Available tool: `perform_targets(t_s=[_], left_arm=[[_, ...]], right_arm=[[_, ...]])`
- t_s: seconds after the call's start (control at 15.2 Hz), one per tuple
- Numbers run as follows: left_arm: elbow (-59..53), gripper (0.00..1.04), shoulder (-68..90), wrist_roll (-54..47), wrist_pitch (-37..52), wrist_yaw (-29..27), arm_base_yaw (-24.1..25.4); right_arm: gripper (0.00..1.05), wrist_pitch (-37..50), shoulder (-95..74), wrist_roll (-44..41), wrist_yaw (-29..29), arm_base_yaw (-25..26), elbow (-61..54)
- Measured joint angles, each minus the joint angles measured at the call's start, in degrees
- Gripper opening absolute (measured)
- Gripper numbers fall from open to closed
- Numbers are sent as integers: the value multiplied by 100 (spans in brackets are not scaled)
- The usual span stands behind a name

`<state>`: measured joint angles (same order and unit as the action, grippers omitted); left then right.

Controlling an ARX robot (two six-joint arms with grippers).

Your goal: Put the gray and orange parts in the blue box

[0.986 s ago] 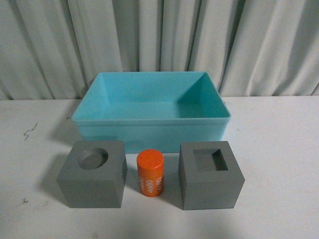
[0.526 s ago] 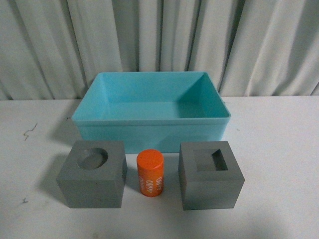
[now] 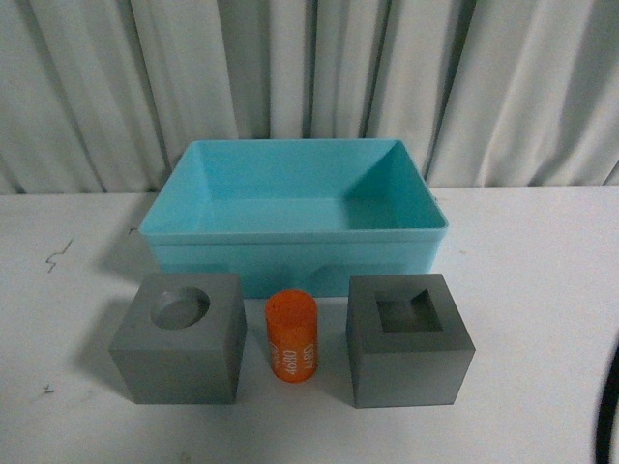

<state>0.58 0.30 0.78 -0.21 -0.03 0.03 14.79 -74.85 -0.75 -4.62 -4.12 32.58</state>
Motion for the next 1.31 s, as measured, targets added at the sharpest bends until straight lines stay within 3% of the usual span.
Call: perform_targets(t_s=[0.13,0.39,1.31], left_arm=[[0,98,0,0,0,0,0],[0,98,0,0,0,0,0],[0,98,0,0,0,0,0]], right_arm=[[98,402,-763,197,-295,-748,116],[98,673,-1867,634,-619,-1596,535],[98,894,-3123,1023,-752,-1921,942]])
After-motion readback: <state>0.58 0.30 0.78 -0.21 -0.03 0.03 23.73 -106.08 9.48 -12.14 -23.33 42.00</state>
